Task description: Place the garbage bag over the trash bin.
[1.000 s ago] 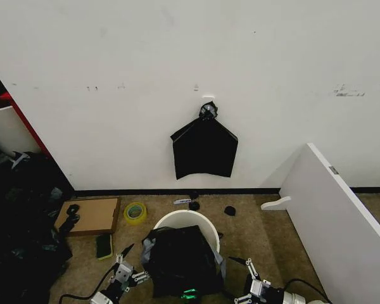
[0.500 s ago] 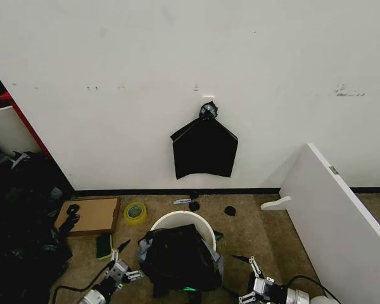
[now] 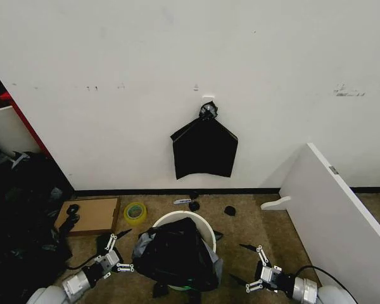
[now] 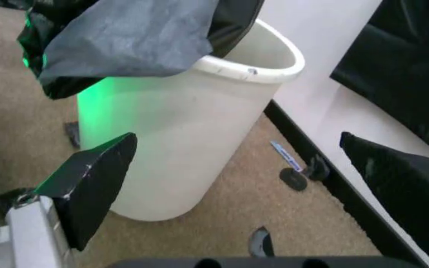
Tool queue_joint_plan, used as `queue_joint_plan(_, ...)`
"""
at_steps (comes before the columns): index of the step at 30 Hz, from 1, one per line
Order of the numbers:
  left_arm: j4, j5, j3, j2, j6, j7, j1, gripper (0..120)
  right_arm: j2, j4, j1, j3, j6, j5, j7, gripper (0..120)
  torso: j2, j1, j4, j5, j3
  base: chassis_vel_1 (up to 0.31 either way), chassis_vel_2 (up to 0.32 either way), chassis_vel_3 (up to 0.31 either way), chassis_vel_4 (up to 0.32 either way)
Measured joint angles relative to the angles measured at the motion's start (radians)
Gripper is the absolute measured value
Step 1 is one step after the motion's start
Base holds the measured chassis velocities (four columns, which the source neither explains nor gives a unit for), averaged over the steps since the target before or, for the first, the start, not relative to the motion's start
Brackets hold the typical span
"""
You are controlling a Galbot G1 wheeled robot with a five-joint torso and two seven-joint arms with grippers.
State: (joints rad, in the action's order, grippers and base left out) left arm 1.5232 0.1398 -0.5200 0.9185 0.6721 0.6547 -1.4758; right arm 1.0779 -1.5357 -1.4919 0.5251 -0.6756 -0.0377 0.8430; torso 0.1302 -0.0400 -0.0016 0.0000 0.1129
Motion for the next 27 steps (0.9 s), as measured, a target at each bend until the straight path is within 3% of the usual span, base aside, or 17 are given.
queue_joint_plan(3,-0.003,0.023,-0.075,0.017,0.017,0.172,0.017,100,0.0,0.0,0.0,0.001,0.0,-0.007,-0.001,100,0.0,0.0,0.0004,0.0001,0.0,0.0,0.0,0.0,0.0)
queue_joint_plan(4,-0.003,0.023,-0.075,0.017,0.017,0.172,0.017,100,0.0,0.0,0.0,0.001,0.0,-0.007,-0.001,100,0.0,0.0,0.0004,0.0001,0.0,0.0,0.0,0.0,0.0)
queue_joint_plan(11,-0.044,0.1,-0.169,0.022,0.03,0.487,0.062,100,0.003,-0.005,0.007,-0.005,0.001,-0.011,-0.005,100,0.0,0.0,0.0003,0.0002,0.0,0.0,0.0,0.0,0.0)
queue_joint_plan(12,-0.044,0.1,-0.169,0.022,0.03,0.487,0.062,100,0.003,-0.005,0.007,-0.005,0.001,-0.011,-0.005,100,0.0,0.0,0.0003,0.0002,0.0,0.0,0.0,0.0,0.0)
queue_joint_plan(17,-0.048,0.235,-0.225,0.036,-0.035,0.718,0.089,100,0.002,-0.015,0.021,-0.011,0.023,-0.053,-0.068,100,0.0,0.0,0.0001,0.0001,0.0,0.0,0.0,0.0,0.0)
queue_joint_plan(19,-0.048,0.293,-0.258,0.041,-0.066,0.793,0.105,100,-0.004,-0.024,0.033,-0.021,0.057,-0.077,-0.168,100,0.0,0.0,0.0001,0.0002,0.0,0.0,0.0,0.0,0.0)
queue_joint_plan(20,-0.048,0.293,-0.258,0.041,-0.066,0.793,0.105,100,-0.004,-0.024,0.033,-0.021,0.057,-0.077,-0.168,100,0.0,0.0,0.0001,0.0002,0.0,0.0,0.0,0.0,0.0)
queue_joint_plan(22,-0.045,0.368,-0.287,0.045,-0.073,0.795,0.115,100,-0.015,-0.046,0.047,-0.054,0.132,-0.095,-0.357,100,0.0,0.0,0.0001,0.0003,0.0,0.0,0.0,0.0,0.0)
queue_joint_plan(24,-0.029,0.446,-0.293,0.054,-0.056,0.722,0.111,100,-0.03,-0.096,0.058,-0.106,0.263,-0.167,-0.522,100,0.0,0.0,0.0,0.0006,0.0,0.0,0.0,0.0,0.0)
queue_joint_plan(26,0.0,0.515,-0.283,0.073,-0.02,0.612,0.091,100,-0.048,-0.167,0.071,-0.162,0.418,-0.288,-0.598,100,0.0,0.0,-0.0002,0.0005,0.0,0.0,0.0,0.0,0.0)
queue_joint_plan(27,0.0,0.515,-0.283,0.073,-0.02,0.612,0.091,100,-0.048,-0.167,0.071,-0.162,0.418,-0.288,-0.598,100,0.0,0.0,-0.0002,0.0005,0.0,0.0,0.0,0.0,0.0)
